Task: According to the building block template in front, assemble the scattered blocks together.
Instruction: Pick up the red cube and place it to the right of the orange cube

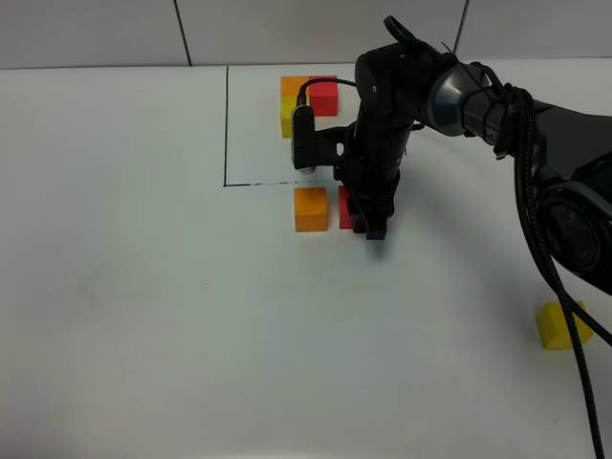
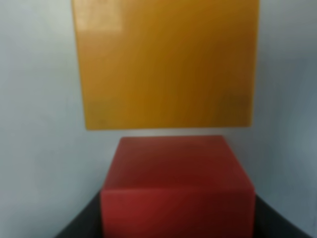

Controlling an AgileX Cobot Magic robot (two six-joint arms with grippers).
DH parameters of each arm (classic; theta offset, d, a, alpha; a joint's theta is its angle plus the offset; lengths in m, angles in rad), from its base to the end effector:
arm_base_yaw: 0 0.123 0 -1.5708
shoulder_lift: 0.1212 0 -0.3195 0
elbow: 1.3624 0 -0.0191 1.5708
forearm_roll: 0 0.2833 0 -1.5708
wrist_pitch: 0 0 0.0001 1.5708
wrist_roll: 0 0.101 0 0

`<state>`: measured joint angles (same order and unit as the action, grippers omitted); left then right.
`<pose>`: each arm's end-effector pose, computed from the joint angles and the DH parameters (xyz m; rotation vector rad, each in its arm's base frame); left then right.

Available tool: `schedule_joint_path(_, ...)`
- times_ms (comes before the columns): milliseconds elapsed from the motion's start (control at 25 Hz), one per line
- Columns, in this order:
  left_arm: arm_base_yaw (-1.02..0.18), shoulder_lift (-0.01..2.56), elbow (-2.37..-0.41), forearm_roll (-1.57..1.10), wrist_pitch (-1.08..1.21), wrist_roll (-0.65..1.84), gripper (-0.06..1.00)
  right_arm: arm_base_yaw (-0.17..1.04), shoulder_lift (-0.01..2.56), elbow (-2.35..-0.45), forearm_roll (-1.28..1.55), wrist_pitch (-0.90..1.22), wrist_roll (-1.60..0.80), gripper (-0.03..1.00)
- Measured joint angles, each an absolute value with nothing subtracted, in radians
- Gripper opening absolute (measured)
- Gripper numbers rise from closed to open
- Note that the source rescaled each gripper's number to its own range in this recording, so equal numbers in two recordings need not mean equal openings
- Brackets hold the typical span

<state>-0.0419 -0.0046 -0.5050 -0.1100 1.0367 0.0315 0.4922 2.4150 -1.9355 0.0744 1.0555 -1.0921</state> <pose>-0.0031 -0.0094 0.2925 0.0778 2.0071 -0.1375 0.4765 0.2629 0.1141 -2.1037 2.1445 0.0415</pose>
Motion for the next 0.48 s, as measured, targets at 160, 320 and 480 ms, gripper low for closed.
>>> schedule_joint_path(160, -0.042, -0.005, -0.505, -0.110, 1.037, 0.032, 0.69, 0.494, 2.415, -1.936, 0.074, 1.055, -1.093, 0.03)
schedule_joint_path(320, -0.042, -0.005, -0.505, -0.110, 1.037, 0.032, 0.69, 0.508, 2.415, -1.936, 0.079, 1.040, -1.093, 0.03)
schedule_joint_path(480, -0.042, -0.005, -0.505, -0.110, 1.037, 0.032, 0.69, 0.516, 2.415, -1.936, 0.111, 1.027, -1.093, 0.03)
